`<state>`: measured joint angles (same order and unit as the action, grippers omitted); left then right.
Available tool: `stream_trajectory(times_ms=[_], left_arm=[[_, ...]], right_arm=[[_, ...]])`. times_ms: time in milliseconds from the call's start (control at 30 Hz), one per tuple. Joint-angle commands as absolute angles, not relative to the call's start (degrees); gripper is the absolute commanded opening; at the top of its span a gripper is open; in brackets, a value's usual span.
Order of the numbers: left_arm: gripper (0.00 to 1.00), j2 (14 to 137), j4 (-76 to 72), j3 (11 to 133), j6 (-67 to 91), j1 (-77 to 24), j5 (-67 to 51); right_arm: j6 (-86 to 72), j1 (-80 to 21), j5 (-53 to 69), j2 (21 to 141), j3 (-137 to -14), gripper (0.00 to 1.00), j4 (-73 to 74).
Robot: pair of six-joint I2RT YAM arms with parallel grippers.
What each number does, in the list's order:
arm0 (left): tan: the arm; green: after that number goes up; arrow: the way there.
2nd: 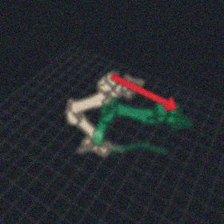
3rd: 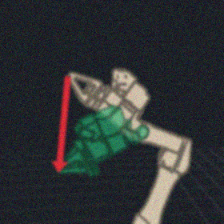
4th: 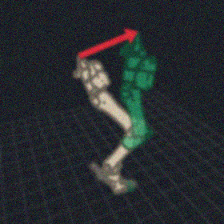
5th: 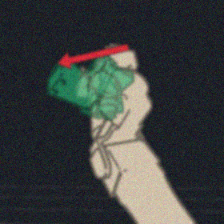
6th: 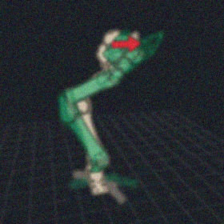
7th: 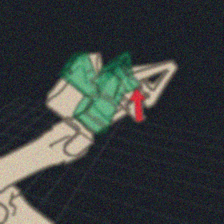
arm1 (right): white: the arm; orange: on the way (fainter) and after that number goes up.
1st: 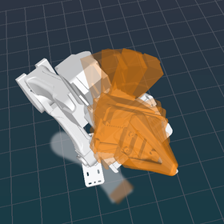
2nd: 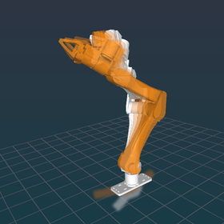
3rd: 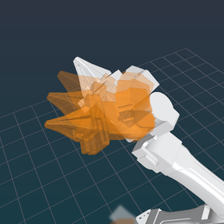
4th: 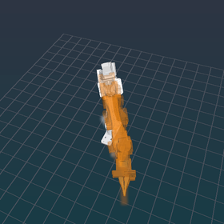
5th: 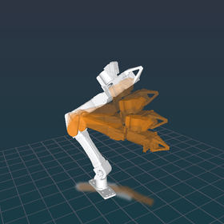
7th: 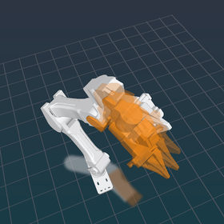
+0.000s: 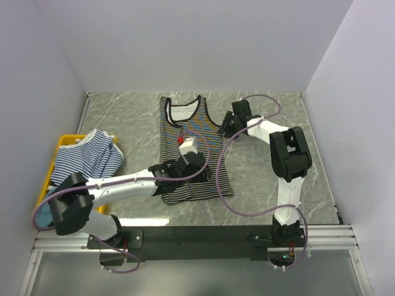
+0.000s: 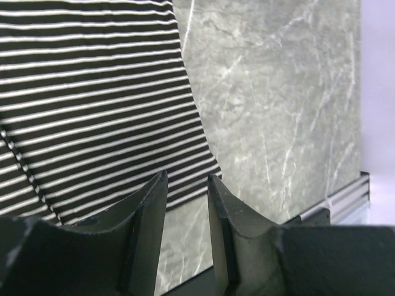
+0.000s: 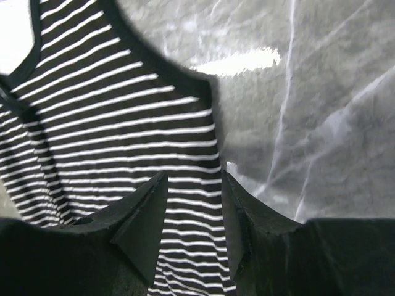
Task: Fold and stack the tank tops
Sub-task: Fold the tank top
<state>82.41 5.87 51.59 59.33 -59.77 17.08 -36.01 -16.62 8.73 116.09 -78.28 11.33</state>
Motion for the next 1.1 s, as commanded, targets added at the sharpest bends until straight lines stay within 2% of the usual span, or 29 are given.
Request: stream_trajectory(times_ms=[0,233,467,533,700,1067], left_arm=[[0.38,78.85,0.98,49.05,61.35,-61.26,19.86],[0.38,77.25,0.62,47.81,61.26,-62.40,20.48],[0.38,79.63,0.44,49.48,60.73,-64.33,21.27],[0.38,80.85,0.44,50.18,60.47,-65.12,21.53],[0.38,84.28,0.44,51.42,59.77,-66.18,21.01],[0.39,95.26,-1.15,57.30,57.04,-69.34,18.02]], right_arm=[[-34.89,-16.44,7.03,117.59,-84.44,0.48,13.09],[-33.84,-16.44,3.96,124.18,-90.61,0.47,17.30],[-33.22,-16.52,1.23,126.30,-91.14,0.36,18.19],[-33.40,-16.52,0.53,125.60,-90.09,0.15,17.50],[-33.13,-16.52,0.44,121.92,-84.21,0.01,14.68],[-38.41,-15.21,2.19,106.00,-60.32,0.00,1.85]])
